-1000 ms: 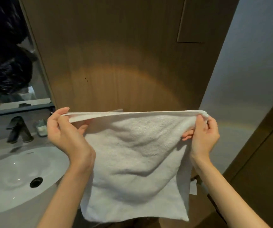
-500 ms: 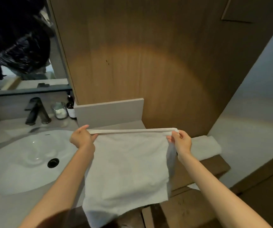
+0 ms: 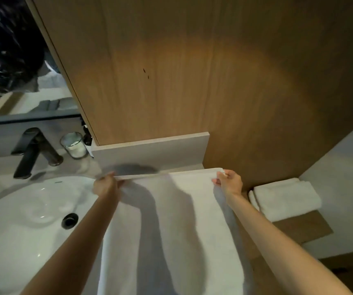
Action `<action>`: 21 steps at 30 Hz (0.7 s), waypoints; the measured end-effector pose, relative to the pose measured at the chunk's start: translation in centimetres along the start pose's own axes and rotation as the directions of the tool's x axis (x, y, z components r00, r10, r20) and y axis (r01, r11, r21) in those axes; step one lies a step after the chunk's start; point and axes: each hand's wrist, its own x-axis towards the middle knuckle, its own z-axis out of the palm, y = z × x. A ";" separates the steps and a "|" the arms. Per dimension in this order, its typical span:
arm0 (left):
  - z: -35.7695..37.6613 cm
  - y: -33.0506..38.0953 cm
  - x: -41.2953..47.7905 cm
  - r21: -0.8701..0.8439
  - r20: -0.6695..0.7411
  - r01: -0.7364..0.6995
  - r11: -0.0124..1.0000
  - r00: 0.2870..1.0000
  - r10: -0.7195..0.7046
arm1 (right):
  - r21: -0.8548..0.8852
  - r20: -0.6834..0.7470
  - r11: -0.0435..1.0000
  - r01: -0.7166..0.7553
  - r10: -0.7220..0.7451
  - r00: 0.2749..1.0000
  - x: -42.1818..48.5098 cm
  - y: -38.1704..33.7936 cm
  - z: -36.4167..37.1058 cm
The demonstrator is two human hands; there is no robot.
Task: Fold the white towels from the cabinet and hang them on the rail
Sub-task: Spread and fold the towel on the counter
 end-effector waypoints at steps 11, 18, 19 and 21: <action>0.5 -4.5 -3.5 0.413 0.331 -0.667 0.621 0.744 0.580 | -0.234 0.153 0.906 0.354 -0.325 0.933 0.8 1.5 3.5; 3.7 -10.9 -3.1 0.582 0.785 -0.802 -0.133 0.513 0.346 | -0.539 0.643 0.342 0.770 -0.424 0.638 -3.0 7.1 9.6; 3.5 -10.9 -2.5 0.592 0.788 -0.787 -0.176 0.518 0.333 | -0.557 0.671 0.290 0.778 -0.395 0.627 -2.6 7.1 9.4; 2.6 -10.4 -1.7 0.583 0.798 -0.786 -0.206 0.506 0.326 | -0.575 0.721 0.150 0.804 -0.371 0.585 -1.0 7.2 8.2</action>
